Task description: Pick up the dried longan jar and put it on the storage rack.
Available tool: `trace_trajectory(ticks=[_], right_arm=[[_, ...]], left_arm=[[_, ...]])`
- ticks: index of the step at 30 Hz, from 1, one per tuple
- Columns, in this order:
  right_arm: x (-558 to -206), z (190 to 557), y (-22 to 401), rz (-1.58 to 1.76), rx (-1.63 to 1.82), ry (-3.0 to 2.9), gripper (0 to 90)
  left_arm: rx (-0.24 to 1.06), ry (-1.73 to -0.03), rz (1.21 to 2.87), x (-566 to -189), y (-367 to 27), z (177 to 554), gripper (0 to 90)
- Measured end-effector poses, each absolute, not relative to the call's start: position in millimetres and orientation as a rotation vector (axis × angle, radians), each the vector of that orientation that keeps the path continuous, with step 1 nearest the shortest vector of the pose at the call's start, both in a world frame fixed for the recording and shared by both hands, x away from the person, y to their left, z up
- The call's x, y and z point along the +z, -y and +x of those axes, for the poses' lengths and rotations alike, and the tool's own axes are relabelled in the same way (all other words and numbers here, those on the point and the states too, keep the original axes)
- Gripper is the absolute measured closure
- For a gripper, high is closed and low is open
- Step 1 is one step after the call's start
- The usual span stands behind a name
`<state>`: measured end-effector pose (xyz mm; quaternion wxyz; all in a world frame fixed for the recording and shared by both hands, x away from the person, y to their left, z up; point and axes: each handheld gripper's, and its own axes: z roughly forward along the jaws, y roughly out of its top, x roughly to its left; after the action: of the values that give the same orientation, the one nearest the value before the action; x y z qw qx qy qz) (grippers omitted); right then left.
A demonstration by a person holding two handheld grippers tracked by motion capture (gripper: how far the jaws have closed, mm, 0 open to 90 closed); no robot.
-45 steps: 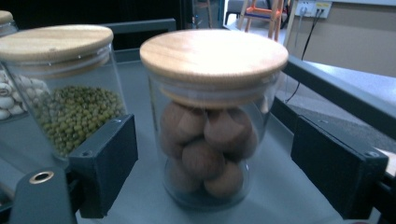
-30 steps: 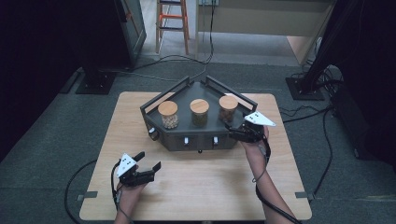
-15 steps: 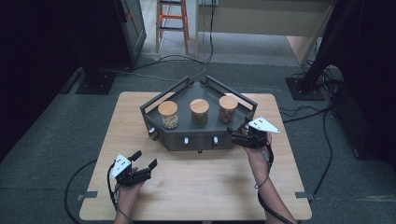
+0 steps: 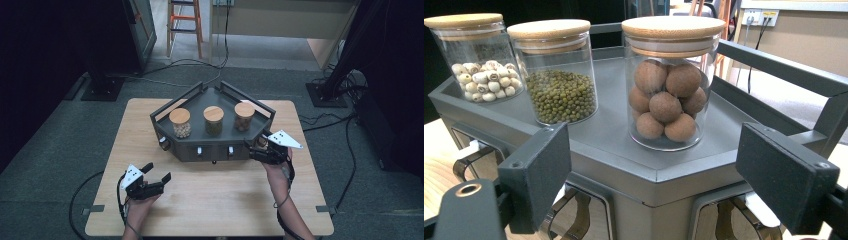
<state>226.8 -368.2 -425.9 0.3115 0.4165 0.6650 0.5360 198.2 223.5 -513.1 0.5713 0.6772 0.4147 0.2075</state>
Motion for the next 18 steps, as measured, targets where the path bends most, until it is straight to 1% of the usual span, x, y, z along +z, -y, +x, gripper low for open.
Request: trace_trajectory(ticks=[3,10,18], right_arm=[[-427.1,226.3,369.1,1.107,1.422,-1.748,14.4],[-429.5,223.9,369.5,1.103,1.423,-1.758,14.4],[-435.8,215.9,373.1,1.105,1.445,-1.76,14.4]], left_arm=[[0.515,-0.96,1.617,-511.0,-220.7,197.0,9.3],[0.491,-0.95,1.598,-511.6,-228.3,198.2,10.1],[0.492,-0.954,1.602,-511.5,-227.8,198.6,10.2]])
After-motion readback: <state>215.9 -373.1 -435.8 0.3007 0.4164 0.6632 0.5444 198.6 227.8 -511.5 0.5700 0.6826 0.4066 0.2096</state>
